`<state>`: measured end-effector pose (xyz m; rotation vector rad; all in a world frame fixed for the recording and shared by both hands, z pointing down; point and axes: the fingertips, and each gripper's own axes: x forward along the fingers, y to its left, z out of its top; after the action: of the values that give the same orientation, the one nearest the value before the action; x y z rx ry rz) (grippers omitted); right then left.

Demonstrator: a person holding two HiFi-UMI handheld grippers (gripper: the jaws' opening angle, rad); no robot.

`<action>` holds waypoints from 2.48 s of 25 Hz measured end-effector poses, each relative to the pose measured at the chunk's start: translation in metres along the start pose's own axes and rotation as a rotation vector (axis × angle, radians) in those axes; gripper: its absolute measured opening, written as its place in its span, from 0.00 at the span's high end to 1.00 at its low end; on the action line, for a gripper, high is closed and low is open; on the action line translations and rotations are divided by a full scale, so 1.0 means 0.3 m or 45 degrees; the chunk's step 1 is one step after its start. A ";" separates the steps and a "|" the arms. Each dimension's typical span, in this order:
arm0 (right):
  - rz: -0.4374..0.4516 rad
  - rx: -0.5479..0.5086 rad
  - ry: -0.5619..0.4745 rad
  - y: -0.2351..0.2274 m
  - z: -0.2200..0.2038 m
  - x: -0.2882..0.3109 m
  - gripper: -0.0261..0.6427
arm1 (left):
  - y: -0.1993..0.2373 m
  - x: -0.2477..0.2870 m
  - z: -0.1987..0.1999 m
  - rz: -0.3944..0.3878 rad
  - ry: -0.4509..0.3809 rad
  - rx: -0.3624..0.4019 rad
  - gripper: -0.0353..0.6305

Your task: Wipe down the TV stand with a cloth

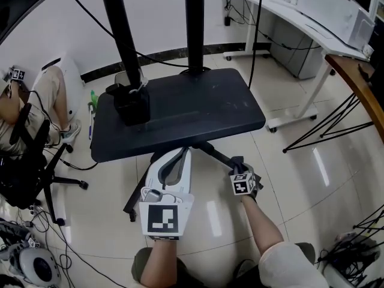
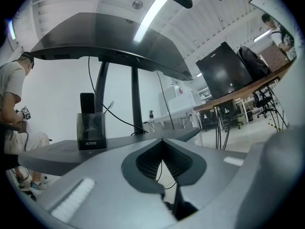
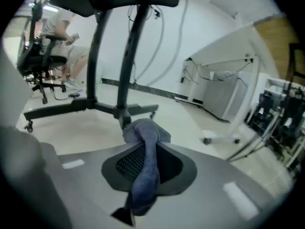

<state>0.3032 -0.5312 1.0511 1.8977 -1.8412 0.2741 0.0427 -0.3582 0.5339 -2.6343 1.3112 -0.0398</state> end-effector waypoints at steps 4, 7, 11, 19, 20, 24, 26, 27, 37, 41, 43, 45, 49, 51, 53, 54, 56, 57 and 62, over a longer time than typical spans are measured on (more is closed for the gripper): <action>-0.170 0.051 0.158 -0.320 -0.341 -0.124 0.87 | -0.058 0.050 -0.005 -0.032 -0.012 0.014 0.79; -0.115 0.052 0.040 -0.339 -0.312 -0.192 0.87 | -0.101 0.077 0.000 -0.078 -0.026 -0.022 0.79; -0.079 0.053 -0.491 -0.143 0.135 -0.417 0.87 | -0.128 0.083 0.017 -0.097 -0.038 0.011 0.79; -0.006 -0.032 -1.467 0.182 1.102 -1.477 0.87 | 0.099 -0.078 0.050 0.140 -0.037 0.053 0.79; 0.016 -0.022 -1.499 0.193 1.163 -1.558 0.87 | 0.114 -0.093 0.056 0.143 -0.047 0.037 0.79; 0.154 -0.021 -1.456 0.243 1.329 -1.652 0.87 | 0.141 -0.114 0.083 0.142 -0.076 -0.004 0.79; 0.166 0.025 -1.521 0.252 1.392 -1.684 0.87 | 0.160 -0.117 0.083 0.144 -0.086 -0.026 0.79; 0.146 0.057 -1.576 0.240 1.420 -1.718 0.87 | 0.171 -0.120 0.081 0.148 -0.089 -0.037 0.79; 0.130 0.082 -1.596 0.096 1.943 -1.967 0.87 | 0.346 -0.146 0.456 0.197 0.148 0.134 0.79; 0.156 0.130 -1.452 0.038 2.233 -2.292 0.87 | 0.402 -0.292 1.028 0.165 0.092 0.116 0.79; 0.190 0.121 -1.407 0.018 2.388 -2.466 0.87 | 0.408 -0.349 1.330 0.181 -0.033 0.106 0.78; 0.231 0.118 -1.362 0.001 2.538 -2.634 0.87 | 0.416 -0.398 1.603 0.201 -0.136 0.096 0.78; 0.260 0.006 -0.957 -0.035 2.734 -2.966 0.87 | 0.422 -0.533 2.140 0.204 -0.180 0.067 0.77; 0.237 -0.018 -0.863 -0.054 2.869 -3.176 0.87 | 0.414 -0.651 2.391 0.152 -0.072 0.035 0.77; 0.205 0.004 -0.919 -0.083 3.034 -3.393 0.87 | 0.410 -0.767 2.600 0.113 0.096 0.007 0.77; 0.192 0.016 -0.967 -0.103 3.103 -3.488 0.87 | 0.412 -0.815 2.695 0.121 0.110 0.010 0.77; 0.181 0.042 -1.051 -0.131 3.190 -3.666 0.87 | 0.405 -0.924 2.853 0.181 -0.025 0.043 0.77; 0.186 0.025 -0.998 -0.130 3.179 -3.741 0.87 | 0.386 -0.992 2.907 0.214 -0.105 0.066 0.77; 0.255 0.061 -1.140 -0.169 3.169 -4.033 0.87 | 0.229 -1.235 3.021 0.292 0.037 0.082 0.77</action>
<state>0.0874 0.0944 -0.3390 2.0351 -2.5919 -0.5756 -0.1347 0.0445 -0.3433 -2.4228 1.5853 -0.0855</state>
